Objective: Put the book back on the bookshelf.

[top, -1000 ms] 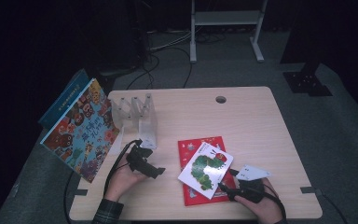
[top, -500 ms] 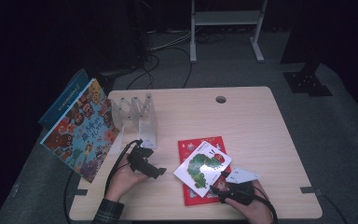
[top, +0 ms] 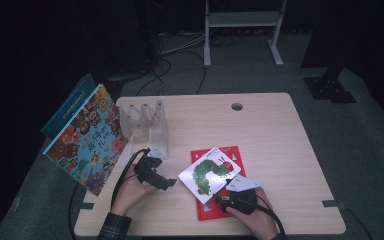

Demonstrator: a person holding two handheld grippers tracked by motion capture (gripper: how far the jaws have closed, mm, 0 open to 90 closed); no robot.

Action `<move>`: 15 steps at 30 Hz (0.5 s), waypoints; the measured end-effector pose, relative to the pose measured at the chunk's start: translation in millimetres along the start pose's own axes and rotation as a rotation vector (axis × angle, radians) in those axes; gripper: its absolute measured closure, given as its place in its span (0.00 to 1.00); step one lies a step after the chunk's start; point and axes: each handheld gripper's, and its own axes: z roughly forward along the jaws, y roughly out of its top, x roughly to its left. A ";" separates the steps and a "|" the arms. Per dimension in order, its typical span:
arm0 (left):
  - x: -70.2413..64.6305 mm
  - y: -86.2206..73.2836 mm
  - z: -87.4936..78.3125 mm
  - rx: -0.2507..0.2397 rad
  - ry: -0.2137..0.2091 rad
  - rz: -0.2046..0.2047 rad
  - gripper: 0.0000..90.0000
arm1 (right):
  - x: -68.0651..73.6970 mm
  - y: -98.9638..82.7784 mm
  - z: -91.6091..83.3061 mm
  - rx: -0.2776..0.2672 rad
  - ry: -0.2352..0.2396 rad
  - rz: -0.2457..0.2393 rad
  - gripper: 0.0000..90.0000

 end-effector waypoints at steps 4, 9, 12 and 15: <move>0.0 -0.5 0.2 0.003 -0.003 -0.001 0.03 | 1.0 4.2 3.1 0.006 0.005 -0.002 0.35; 0.7 -0.3 -0.7 -0.009 -0.012 0.001 0.03 | -16.5 8.0 -6.6 -0.035 0.000 0.005 0.34; -0.2 0.3 -0.2 -0.010 -0.012 0.004 0.03 | -34.1 11.5 -7.8 -0.055 -0.019 0.029 0.34; -1.3 0.6 0.6 -0.010 -0.012 0.011 0.03 | -52.4 14.4 -5.4 -0.056 -0.031 0.051 0.34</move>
